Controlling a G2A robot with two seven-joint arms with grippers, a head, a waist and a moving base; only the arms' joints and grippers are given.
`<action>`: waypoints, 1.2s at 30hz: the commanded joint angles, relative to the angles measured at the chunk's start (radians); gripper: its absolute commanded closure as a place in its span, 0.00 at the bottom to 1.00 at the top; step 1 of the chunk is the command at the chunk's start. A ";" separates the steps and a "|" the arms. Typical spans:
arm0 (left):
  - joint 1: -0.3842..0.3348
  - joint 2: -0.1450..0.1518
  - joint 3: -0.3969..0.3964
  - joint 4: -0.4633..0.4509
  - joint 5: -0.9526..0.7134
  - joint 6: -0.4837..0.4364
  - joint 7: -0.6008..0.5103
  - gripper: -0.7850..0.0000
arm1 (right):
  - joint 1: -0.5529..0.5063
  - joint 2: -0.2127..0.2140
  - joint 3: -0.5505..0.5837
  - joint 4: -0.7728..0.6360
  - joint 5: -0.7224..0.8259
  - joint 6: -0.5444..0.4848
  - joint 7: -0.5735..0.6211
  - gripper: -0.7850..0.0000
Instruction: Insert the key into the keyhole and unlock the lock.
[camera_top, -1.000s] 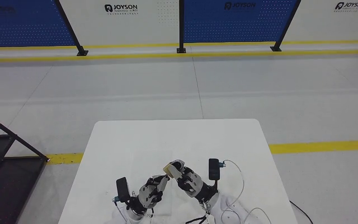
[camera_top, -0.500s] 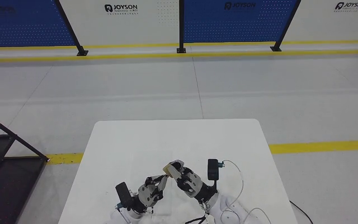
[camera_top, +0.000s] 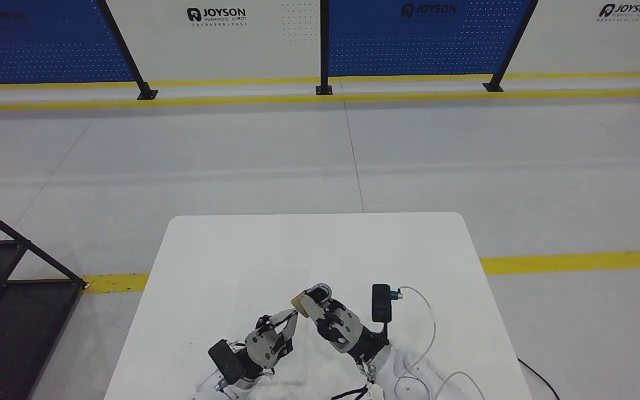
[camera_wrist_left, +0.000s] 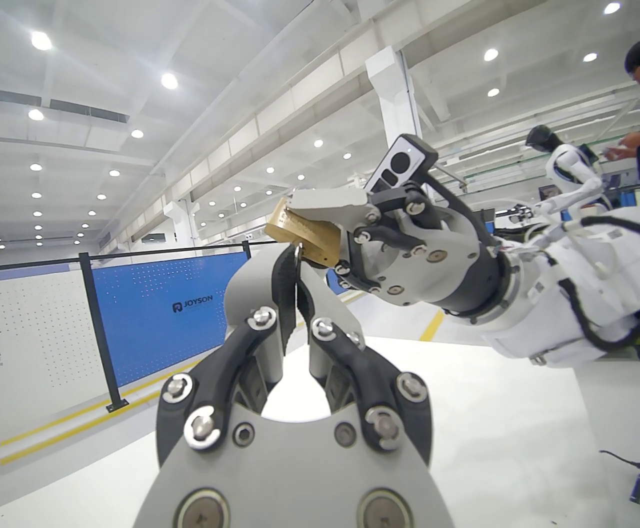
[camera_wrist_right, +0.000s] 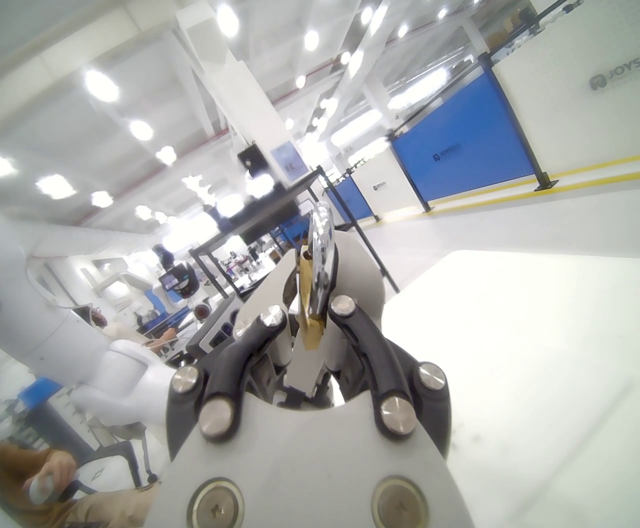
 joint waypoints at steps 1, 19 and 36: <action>0.001 -0.002 0.004 0.000 -0.001 0.007 0.006 1.00 | 0.000 0.000 0.000 0.000 -0.001 0.000 0.001 1.00; 0.107 0.033 -0.097 -0.084 -0.129 -0.246 0.062 0.00 | 0.012 0.004 0.037 0.031 0.052 0.016 -0.010 1.00; 0.216 0.098 -0.209 -0.179 -0.246 -0.318 0.059 0.00 | 0.120 -0.007 0.006 0.222 0.096 0.136 0.219 1.00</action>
